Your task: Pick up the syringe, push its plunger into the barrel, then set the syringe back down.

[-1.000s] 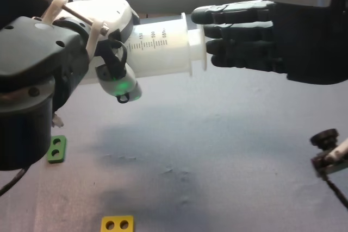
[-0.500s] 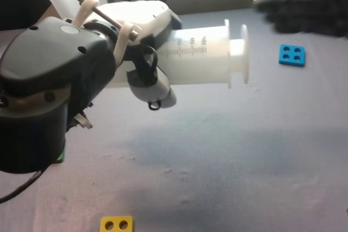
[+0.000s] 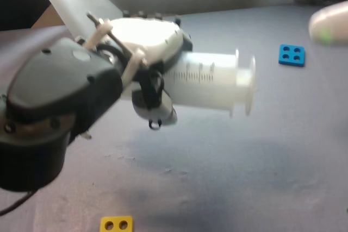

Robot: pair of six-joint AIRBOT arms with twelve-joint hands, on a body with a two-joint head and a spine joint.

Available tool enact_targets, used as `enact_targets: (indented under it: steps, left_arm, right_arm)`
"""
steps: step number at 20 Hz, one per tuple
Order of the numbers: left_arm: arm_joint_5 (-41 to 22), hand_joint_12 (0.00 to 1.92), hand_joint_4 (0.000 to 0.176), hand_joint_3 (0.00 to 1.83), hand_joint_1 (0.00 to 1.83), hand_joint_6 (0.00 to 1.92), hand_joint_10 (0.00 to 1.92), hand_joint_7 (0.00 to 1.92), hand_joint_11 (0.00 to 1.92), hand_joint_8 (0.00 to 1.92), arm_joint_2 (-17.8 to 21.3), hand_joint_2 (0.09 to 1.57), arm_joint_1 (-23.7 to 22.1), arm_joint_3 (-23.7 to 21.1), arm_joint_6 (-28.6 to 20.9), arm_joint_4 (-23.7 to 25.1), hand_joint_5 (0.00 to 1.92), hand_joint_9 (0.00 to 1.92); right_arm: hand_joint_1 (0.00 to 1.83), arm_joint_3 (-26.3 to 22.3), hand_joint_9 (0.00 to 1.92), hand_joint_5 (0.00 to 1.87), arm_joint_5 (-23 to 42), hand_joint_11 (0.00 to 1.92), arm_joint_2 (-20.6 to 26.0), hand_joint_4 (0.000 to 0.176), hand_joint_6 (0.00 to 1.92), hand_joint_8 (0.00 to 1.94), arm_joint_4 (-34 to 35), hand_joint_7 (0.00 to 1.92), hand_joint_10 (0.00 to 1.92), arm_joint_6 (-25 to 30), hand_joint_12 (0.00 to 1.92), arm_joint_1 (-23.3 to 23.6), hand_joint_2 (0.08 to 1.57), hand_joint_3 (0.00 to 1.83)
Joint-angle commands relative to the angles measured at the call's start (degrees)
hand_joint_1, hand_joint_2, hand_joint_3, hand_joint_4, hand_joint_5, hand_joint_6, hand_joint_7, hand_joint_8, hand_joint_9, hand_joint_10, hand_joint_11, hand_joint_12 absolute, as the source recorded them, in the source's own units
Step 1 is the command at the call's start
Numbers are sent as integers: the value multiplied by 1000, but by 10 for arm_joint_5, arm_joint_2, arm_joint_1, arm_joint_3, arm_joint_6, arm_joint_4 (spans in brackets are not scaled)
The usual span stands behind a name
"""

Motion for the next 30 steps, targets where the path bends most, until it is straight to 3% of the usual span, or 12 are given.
enact_targets:
  steps: [1, 3, 5, 7, 11, 15, 21, 23, 24, 25, 26, 30]
  left_arm:
    - [-14, 1381, 0, 1, 1352, 1216, 1471, 826, 600, 1331, -5, 1205, 1, -3, -9, 56, 702, 760]
    - [-14, 1396, 0, 0, 1354, 1176, 1471, 831, 595, 1314, -13, 1198, 21, -7, -30, 79, 738, 766]
    - [-18, 1390, 0, 1, 1352, 1228, 1469, 819, 590, 1324, -20, 1202, 36, -10, -40, 89, 716, 765]
    - [-27, 1414, 0, 0, 1350, 1208, 1500, 810, 579, 1340, -29, 1206, 52, -12, -56, 103, 725, 748]
    - [-33, 1397, 0, 1, 1351, 1204, 1490, 814, 603, 1333, -52, 1204, 79, -7, -79, 133, 727, 757]
    - [-39, 1428, 0, 0, 1351, 1191, 1515, 824, 583, 1322, -61, 1206, 106, -6, -97, 158, 718, 747]
    - [-53, 1429, 0, 1, 1349, 1169, 1518, 797, 582, 1361, -65, 1208, 134, -1, -120, 183, 739, 742]
    - [-55, 1415, 0, 0, 1218, 1170, 1373, 874, 578, 1361, -66, 1199, 138, 3, -125, 190, 765, 716]
    - [-55, 1421, 0, 2, 1321, 1184, 1507, 812, 578, 1372, -67, 1213, 138, 4, -125, 190, 717, 726]
    - [-55, 1412, 0, 0, 1244, 1150, 1404, 888, 586, 1332, -67, 1194, 138, 5, -125, 190, 766, 730]
    - [-56, 1409, 0, 2, 1329, 1169, 1495, 838, 586, 1333, -68, 1205, 139, 6, -126, 190, 718, 740]
    - [-57, 1437, 0, 0, 1239, 1038, 1380, 882, 574, 1406, -68, 1189, 139, 6, -126, 190, 808, 719]
  right_arm:
    - [0, -3, 120, 180, 18, 0, -1, 0, 3, 1, 72, 166, 2, -83, 321, 13, 1225, 1]
    - [0, -4, 122, 181, -18, 0, 1, 0, 3, 2, 159, 169, 2, -233, 317, 19, 1225, 1]
    - [0, -4, 125, 182, -25, 0, 4, 0, 6, 5, 201, 172, 7, -331, 334, 21, 1226, 1]
    - [0, -4, 149, 208, -31, 0, 4, 0, 12, 9, 216, 197, 13, -388, 396, 21, 1227, 1]
    - [0, -3, 132, 193, -70, 0, 5, 0, 0, 1, 331, 178, 1, -554, 342, 20, 1232, 1]
    - [0, -3, 128, 190, -96, 0, 14, 0, 5, 3, 450, 176, 4, -667, 317, 20, 1228, 0]
    - [0, -3, 125, 180, -96, 0, 15, 0, 1, 2, 482, 172, 3, -670, 306, 20, 1227, 0]
    - [0, -4, 128, 180, -96, 0, 15, 0, 2, 2, 483, 170, 1, -670, 322, 20, 1227, 0]
    - [0, -4, 122, 174, -96, 0, 15, 0, 0, 0, 483, 163, 0, -670, 320, 20, 1222, 0]
    - [0, -4, 98, 161, -96, 0, 15, 0, 1, 0, 483, 140, 0, -670, 268, 20, 1224, 0]
    - [0, -4, 108, 168, -96, 0, 15, 0, 5, 7, 483, 153, 6, -670, 259, 20, 1225, 0]
    - [0, -4, 136, 198, -96, 0, 15, 0, 5, 1, 483, 174, 5, -670, 388, 20, 1224, 0]
